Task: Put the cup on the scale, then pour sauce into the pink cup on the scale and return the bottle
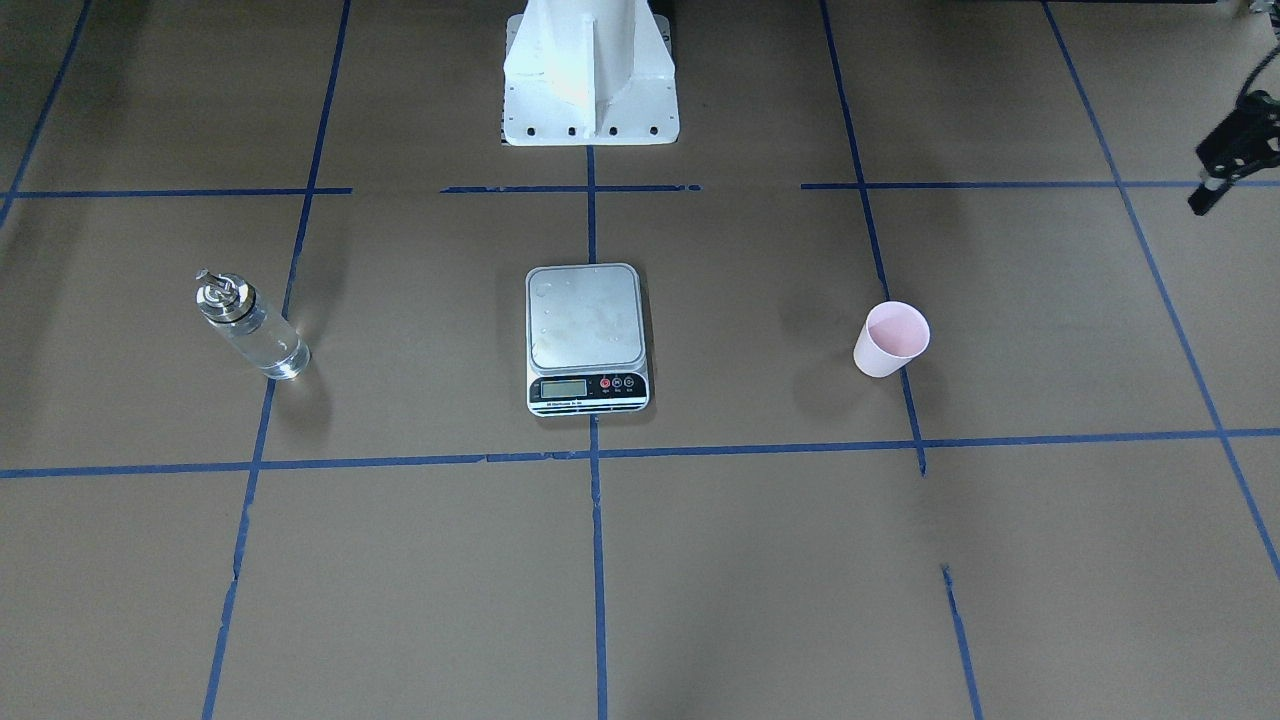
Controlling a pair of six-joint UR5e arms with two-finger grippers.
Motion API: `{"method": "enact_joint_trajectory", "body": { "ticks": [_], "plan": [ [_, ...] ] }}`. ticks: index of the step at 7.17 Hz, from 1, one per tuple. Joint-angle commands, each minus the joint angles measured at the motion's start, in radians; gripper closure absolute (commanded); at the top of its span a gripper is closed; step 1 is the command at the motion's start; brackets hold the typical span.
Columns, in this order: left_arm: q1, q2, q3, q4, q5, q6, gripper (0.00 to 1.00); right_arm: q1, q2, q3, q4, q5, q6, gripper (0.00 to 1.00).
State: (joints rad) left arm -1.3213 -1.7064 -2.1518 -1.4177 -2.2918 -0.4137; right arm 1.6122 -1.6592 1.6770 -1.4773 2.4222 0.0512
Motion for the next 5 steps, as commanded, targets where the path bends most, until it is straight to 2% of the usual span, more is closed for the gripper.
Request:
{"method": "enact_joint_trajectory", "body": {
  "ticks": [1,2,3,5],
  "plan": [
    [0.2,-0.094,0.03,-0.077,0.006,-0.102,0.0,0.0,0.003,0.006,0.0,0.0,-0.001,0.0],
    [0.262,-0.101,0.079,-0.171,0.018,-0.168,0.0,0.0,0.003,0.013,0.0,0.0,-0.001,0.0],
    [0.339,-0.114,0.126,-0.208,0.041,-0.259,0.0,0.0,0.004,0.013,0.0,0.0,-0.001,0.0],
    [0.355,-0.13,0.215,-0.224,0.051,-0.415,0.0,0.0,0.004,0.013,0.0,0.0,-0.002,0.0]
  ]
}}
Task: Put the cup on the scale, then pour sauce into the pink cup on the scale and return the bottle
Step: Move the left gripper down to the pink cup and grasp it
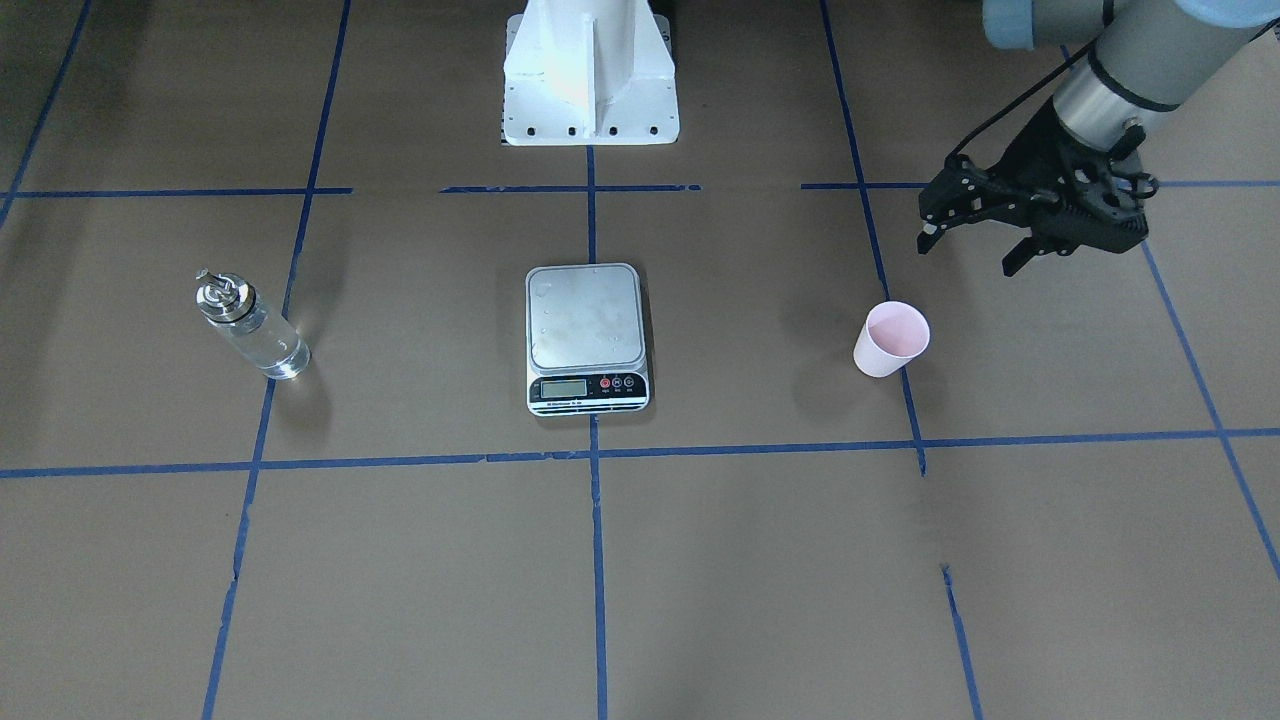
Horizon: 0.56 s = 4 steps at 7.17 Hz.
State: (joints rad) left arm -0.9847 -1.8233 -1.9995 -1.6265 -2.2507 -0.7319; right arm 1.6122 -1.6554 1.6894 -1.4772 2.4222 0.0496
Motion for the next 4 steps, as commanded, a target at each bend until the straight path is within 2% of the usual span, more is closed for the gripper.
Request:
{"method": "enact_joint_trajectory", "body": {
  "ticks": [1,2,4],
  "plan": [
    [0.023,-0.013,0.109,-0.03,0.076,-0.113,0.0,0.0,0.0,0.001,0.0,-0.002,-0.001,0.0],
    [0.026,-0.011,0.166,-0.053,0.112,-0.122,0.0,-0.002,0.002,0.001,0.0,-0.002,-0.001,0.0],
    [0.064,0.009,0.241,-0.188,0.147,-0.237,0.0,-0.002,0.002,0.009,0.0,0.0,0.001,0.0]
  ]
}}
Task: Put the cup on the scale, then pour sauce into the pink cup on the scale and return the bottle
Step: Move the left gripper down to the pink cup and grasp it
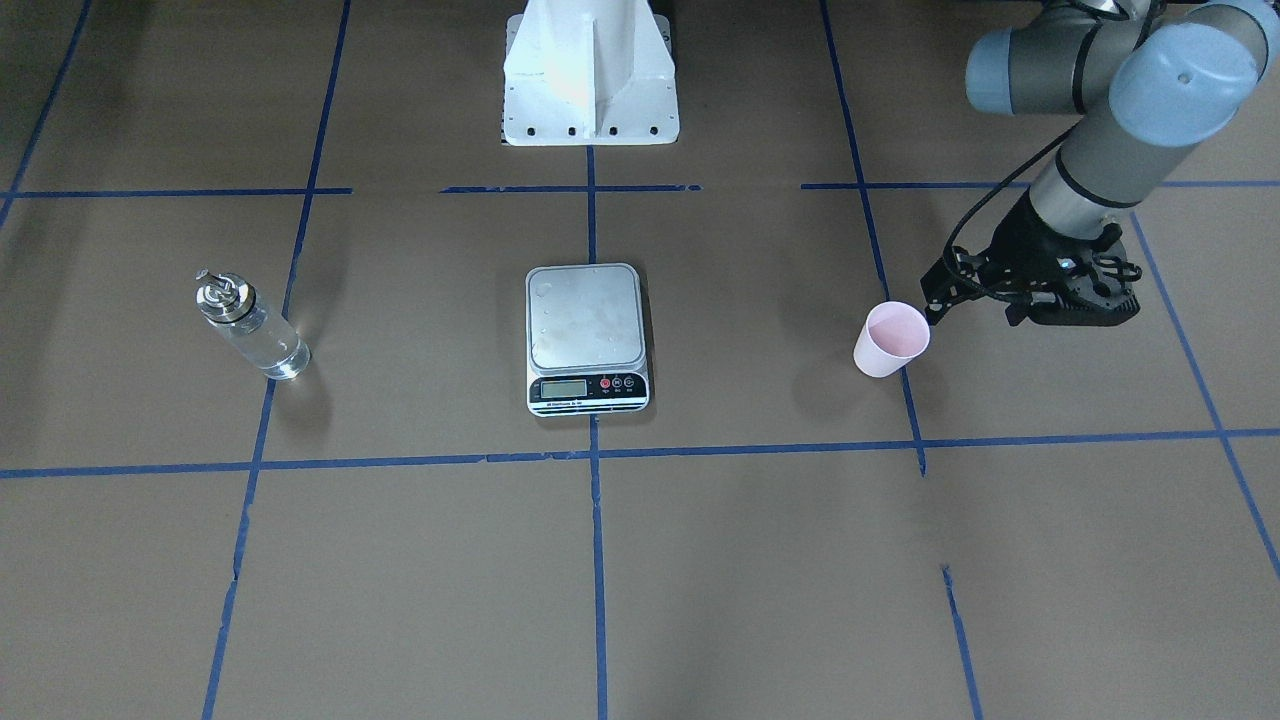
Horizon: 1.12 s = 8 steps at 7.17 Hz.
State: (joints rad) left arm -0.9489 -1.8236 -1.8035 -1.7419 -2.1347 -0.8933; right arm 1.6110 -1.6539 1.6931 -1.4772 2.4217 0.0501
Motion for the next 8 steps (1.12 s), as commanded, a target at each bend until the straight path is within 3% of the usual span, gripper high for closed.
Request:
{"method": "enact_joint_trajectory", "body": {
  "ticks": [1,8],
  "plan": [
    [0.039,0.01,0.046,-0.079,0.039,-0.102,0.0,0.0,0.0,0.005,0.0,0.0,0.001,0.0],
    [0.124,0.021,0.047,-0.07,0.036,-0.124,0.02,0.0,0.0,0.004,0.0,0.0,0.001,0.0]
  ]
}}
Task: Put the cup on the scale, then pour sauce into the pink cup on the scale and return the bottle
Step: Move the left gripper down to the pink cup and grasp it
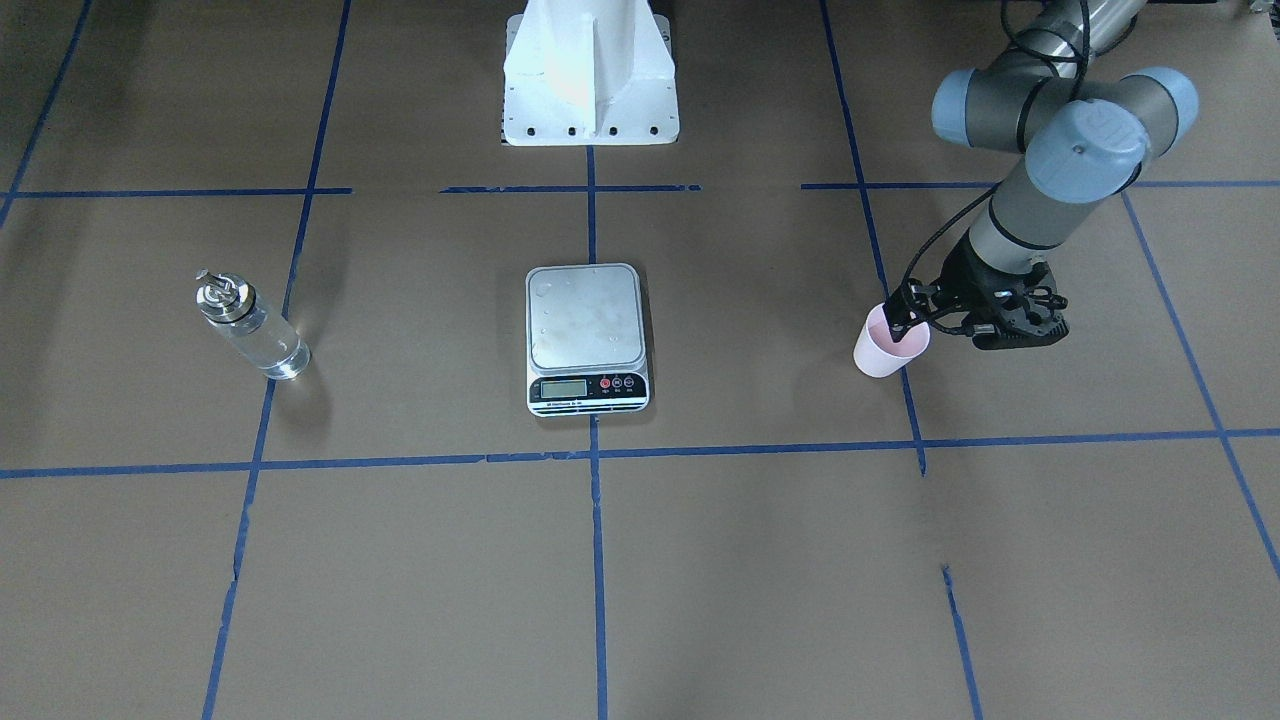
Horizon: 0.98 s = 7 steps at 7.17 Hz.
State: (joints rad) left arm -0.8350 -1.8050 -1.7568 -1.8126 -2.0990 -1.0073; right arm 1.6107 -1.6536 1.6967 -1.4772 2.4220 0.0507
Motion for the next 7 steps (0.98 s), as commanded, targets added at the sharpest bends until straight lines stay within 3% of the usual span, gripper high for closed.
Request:
{"method": "enact_joint_trajectory", "body": {
  "ticks": [1,3,5,7],
  "plan": [
    [0.022,0.007,0.002,0.001,0.002,-0.01,0.02,0.0,0.0,0.0,0.0,-0.001,-0.002,0.0],
    [0.028,0.01,0.008,0.003,0.002,-0.011,0.11,0.0,0.0,0.001,0.0,0.0,0.0,0.0],
    [0.028,0.01,0.011,0.003,0.001,-0.011,0.32,0.002,0.0,0.003,0.0,0.0,-0.002,0.0],
    [0.028,0.01,0.008,0.003,0.004,-0.011,0.89,0.002,0.002,0.012,0.0,0.0,-0.002,0.0]
  ]
}}
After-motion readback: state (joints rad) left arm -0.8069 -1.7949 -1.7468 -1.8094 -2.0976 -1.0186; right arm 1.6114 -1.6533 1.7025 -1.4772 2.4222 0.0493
